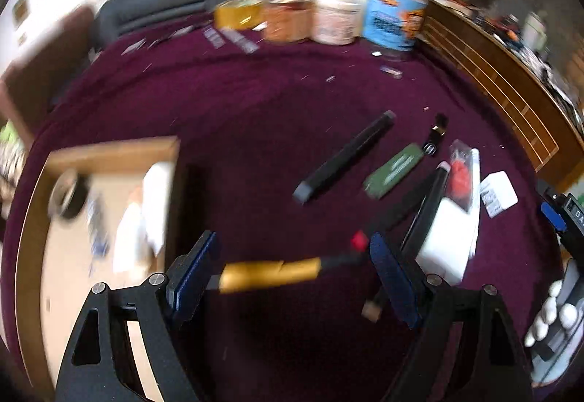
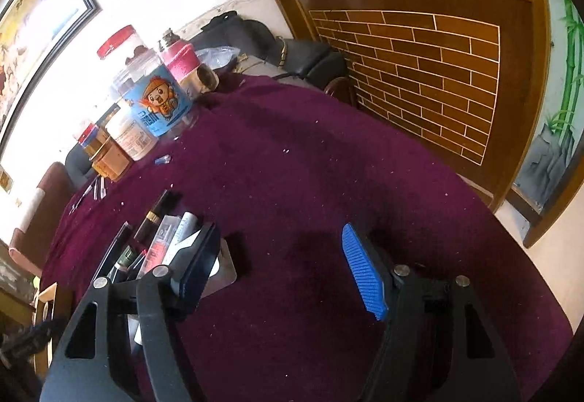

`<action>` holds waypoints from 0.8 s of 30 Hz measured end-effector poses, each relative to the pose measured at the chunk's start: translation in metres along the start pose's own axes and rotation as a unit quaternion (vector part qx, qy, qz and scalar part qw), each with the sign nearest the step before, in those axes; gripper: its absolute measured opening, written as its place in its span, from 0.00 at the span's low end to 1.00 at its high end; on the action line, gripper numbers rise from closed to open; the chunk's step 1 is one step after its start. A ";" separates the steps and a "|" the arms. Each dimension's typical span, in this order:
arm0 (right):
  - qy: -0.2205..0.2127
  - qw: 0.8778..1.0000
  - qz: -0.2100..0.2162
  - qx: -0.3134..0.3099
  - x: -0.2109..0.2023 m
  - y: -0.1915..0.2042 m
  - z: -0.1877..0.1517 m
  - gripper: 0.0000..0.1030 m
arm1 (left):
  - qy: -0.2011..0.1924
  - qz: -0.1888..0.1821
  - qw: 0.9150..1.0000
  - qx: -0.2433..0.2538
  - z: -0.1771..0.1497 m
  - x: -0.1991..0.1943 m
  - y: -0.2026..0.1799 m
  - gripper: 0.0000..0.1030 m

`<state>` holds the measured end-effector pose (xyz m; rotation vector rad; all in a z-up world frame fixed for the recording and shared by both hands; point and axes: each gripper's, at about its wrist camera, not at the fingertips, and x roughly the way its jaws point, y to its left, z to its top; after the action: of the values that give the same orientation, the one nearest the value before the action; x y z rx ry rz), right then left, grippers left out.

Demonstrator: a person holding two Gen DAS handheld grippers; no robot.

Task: Organize rigid objects
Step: 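Grasp the black marker with the left tool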

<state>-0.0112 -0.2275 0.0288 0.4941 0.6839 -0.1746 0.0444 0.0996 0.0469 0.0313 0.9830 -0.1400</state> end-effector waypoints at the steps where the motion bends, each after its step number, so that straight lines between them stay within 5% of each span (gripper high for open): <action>1: -0.001 1.000 -0.002 -0.004 -0.001 0.001 0.000 0.67 | -0.009 0.004 1.000 0.027 0.008 0.007 -0.008 0.77; 8: -0.006 0.999 -0.014 -0.039 0.001 0.014 -0.002 0.67 | 0.021 0.019 0.996 0.089 0.031 0.049 -0.025 0.57; 12: -0.006 0.998 -0.020 -0.060 0.003 0.022 -0.004 0.67 | 0.034 0.006 0.997 0.074 0.033 0.064 -0.027 0.24; 15: -0.006 0.998 -0.023 -0.065 0.004 0.023 -0.005 0.67 | 0.032 0.002 0.997 0.064 0.028 0.062 -0.027 0.11; 24: 0.008 0.998 -0.021 -0.050 0.009 0.018 -0.005 0.67 | 0.052 -0.028 0.997 0.041 -0.025 0.015 -0.012 0.10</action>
<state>-0.0016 -0.2097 0.0269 0.3848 0.7156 -0.1755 0.0308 0.0887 0.0212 0.0872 1.0822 -0.2327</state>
